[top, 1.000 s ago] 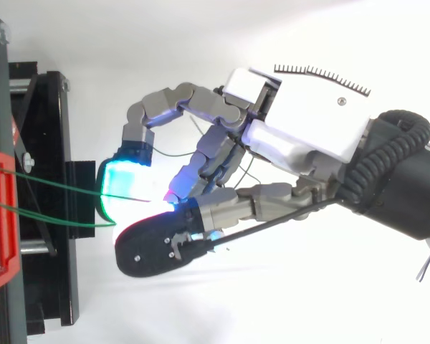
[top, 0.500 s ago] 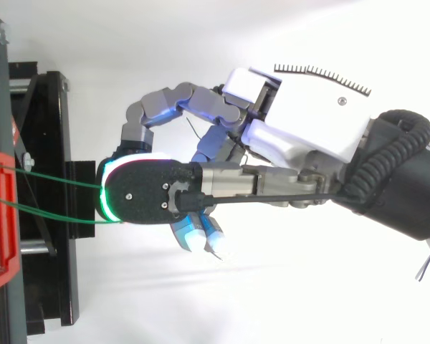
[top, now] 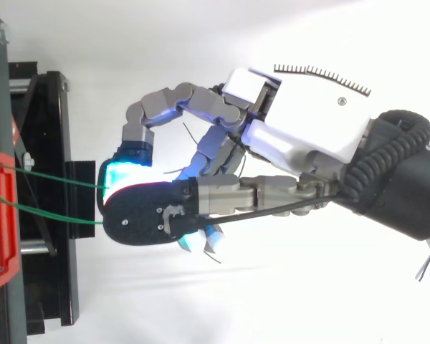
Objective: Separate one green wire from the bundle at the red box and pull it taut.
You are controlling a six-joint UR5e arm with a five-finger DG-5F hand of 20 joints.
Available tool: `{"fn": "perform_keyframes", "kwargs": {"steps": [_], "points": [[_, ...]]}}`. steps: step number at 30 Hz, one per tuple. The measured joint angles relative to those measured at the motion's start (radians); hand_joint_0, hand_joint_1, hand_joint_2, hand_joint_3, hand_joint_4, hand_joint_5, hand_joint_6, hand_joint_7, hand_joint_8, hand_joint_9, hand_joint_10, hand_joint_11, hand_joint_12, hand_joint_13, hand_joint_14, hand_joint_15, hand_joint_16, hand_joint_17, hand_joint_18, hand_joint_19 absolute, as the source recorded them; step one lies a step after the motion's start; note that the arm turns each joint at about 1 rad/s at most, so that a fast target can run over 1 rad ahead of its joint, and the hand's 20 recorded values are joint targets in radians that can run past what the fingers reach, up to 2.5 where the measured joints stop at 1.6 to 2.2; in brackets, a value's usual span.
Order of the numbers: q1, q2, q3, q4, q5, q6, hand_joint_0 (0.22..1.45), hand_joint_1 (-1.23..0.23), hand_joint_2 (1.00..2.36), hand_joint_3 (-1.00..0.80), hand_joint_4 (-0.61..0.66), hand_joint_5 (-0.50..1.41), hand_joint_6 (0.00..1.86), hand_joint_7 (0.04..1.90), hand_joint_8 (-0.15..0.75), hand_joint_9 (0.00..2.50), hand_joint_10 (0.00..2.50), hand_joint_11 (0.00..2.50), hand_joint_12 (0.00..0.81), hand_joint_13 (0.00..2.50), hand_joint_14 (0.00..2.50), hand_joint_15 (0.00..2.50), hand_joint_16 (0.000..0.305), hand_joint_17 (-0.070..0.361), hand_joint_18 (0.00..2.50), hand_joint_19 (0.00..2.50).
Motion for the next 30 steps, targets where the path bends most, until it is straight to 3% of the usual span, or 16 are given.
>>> {"fn": "perform_keyframes", "kwargs": {"steps": [4, 11, 14, 20, 30], "points": [[0.0, 0.0, 0.0, 0.0, 0.0, 0.001, 0.59, -0.68, 1.02, -0.27, 0.05, -0.15, 0.88, 1.14, 0.256, 1.41, 0.03, 1.09, 0.347, 1.46, 0.03, 1.14, 0.052, 0.118, 0.96, 0.69], [0.0, 0.0, 0.0, 0.001, 0.0, 0.0, 0.6, -0.71, 1.02, -0.13, 0.0, -0.14, 0.91, 1.13, 0.278, 1.43, 0.02, 1.08, 0.38, 1.48, 0.03, 1.12, 0.056, 0.126, 1.01, 0.65], [0.0, 0.0, 0.0, 0.0, 0.0, 0.0, 0.6, -0.72, 1.02, -0.13, 0.0, -0.14, 0.91, 1.09, 0.279, 1.43, 0.02, 1.07, 0.399, 1.33, 0.03, 1.01, 0.055, 0.124, 1.0, 0.63], [0.0, 0.0, 0.0, -0.008, 0.001, -0.001, 0.55, -0.62, 1.0, -0.48, 0.06, -0.14, 0.86, 1.13, 0.254, 1.39, 0.03, 1.03, 0.389, 1.21, 0.03, 0.91, 0.051, 0.115, 0.93, 0.64], [0.0, 0.0, 0.0, -0.012, 0.002, -0.002, 0.56, -0.57, 1.0, -0.48, 0.06, -0.14, 0.85, 1.13, 0.26, 1.39, 0.03, 1.03, 0.386, 1.23, 0.03, 0.91, 0.051, 0.114, 0.93, 0.66]]}}
